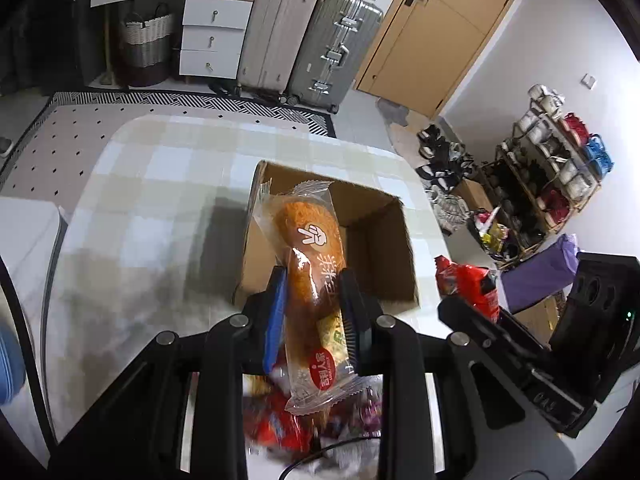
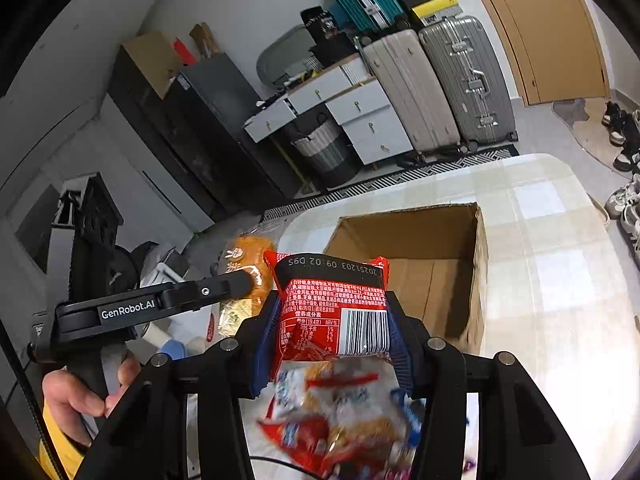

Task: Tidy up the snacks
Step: 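Lift the pastry with the left tool while the right tool carries the red bag toward the box, then lower the pastry into the box and open the left tool while the right tool releases the red bag inside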

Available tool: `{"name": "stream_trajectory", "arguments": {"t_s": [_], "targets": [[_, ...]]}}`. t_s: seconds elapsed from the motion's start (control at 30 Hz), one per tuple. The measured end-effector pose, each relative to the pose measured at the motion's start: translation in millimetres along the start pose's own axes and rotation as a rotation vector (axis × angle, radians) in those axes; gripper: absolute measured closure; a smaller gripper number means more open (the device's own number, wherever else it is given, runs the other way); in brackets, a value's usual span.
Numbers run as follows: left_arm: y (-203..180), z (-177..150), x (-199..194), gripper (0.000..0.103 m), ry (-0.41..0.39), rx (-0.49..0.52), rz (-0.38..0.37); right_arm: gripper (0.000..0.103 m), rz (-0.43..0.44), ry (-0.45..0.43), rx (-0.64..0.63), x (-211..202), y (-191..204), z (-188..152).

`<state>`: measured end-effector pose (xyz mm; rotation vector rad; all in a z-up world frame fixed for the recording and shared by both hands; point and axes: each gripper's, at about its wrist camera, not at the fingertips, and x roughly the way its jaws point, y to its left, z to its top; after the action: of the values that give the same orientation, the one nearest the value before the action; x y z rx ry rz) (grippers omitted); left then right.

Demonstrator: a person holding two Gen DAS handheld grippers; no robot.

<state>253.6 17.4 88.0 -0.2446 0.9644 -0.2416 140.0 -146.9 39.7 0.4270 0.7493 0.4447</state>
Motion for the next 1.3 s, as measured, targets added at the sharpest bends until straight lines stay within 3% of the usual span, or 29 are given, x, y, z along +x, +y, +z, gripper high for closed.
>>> {"name": "stream_trajectory", "arguments": {"t_s": [0.3, 0.57, 1.07, 1.17, 1.3], "targets": [[-3.3, 58.3, 94.0, 0.08, 0.058, -0.003, 0.012, 0.054, -0.009, 0.064, 0.04, 56.2, -33.8, 25.3], [-6.4, 65.2, 152.1, 0.08, 0.096, 0.048, 0.051, 0.054, -0.077, 0.136, 0.001, 89.7, -49.4, 23.3], [-5.7, 45.5, 184.3, 0.079, 0.136, 0.068, 0.088, 0.053, -0.175, 0.163, -0.074, 101.7, -53.4, 12.5], [-6.8, 45.6, 187.4, 0.079, 0.151, 0.069, 0.066, 0.053, -0.169, 0.168, -0.062, 102.1, -55.1, 13.3], [-8.2, 45.6, 176.0, 0.079, 0.114, 0.083, 0.072, 0.051, -0.18, 0.179, -0.071, 104.4, -51.3, 15.7]]}}
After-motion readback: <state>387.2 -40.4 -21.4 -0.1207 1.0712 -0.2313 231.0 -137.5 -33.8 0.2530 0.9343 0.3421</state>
